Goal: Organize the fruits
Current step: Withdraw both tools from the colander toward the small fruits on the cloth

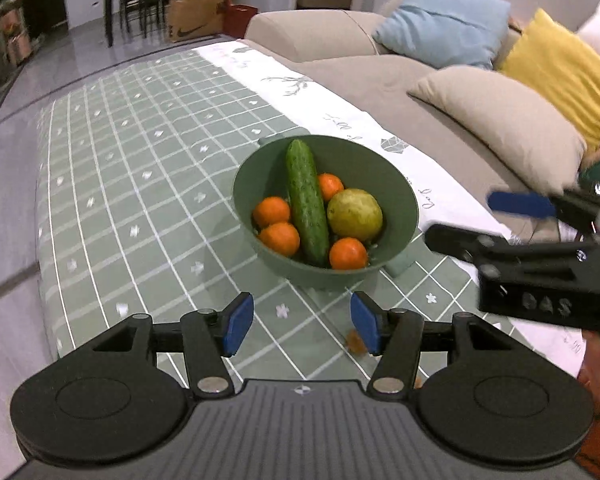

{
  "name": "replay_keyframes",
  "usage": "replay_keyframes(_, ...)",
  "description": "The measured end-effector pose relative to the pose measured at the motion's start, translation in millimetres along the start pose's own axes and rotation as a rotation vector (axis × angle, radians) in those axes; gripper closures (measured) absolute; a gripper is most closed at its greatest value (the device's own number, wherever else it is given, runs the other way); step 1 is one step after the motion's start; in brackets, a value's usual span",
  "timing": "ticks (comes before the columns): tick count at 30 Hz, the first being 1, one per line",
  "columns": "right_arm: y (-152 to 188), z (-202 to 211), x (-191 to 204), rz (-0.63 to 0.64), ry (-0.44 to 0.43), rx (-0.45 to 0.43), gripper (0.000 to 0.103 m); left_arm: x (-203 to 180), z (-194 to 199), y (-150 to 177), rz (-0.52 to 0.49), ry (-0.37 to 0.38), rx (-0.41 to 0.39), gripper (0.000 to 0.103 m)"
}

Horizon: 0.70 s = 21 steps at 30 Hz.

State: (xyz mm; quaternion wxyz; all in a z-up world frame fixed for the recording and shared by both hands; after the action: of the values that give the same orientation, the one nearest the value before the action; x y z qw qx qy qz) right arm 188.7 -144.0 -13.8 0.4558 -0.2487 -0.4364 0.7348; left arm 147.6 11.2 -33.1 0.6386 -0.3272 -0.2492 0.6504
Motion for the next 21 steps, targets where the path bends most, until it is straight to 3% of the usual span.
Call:
replay_keyframes(6, 41, 31, 7, -0.071, 0.036, 0.016, 0.03, 7, 9, 29, 0.056, -0.019, 0.006, 0.037)
replay_keyframes(13, 87, 39, 11, -0.109, 0.061, 0.083, 0.031, 12, 10, 60, 0.105, -0.017, 0.04, 0.037)
replay_keyframes(21, 120, 30, 19, -0.083, 0.021, 0.168, 0.047, 8, -8, 92, 0.11, -0.016, 0.13, 0.038)
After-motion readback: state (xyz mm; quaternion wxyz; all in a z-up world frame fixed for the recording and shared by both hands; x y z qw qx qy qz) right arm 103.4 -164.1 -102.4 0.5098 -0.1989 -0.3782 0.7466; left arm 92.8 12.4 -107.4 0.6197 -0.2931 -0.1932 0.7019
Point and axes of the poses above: each gripper's, at about its wrist camera, not at the fingertips, and z roughly against the way its jaws point, x to its left, y to its underside, the point moved 4 cm from there along -z, roughly the way its jaws point, and after that the axes turned 11 degrees about -x, right-handed, at the moved point
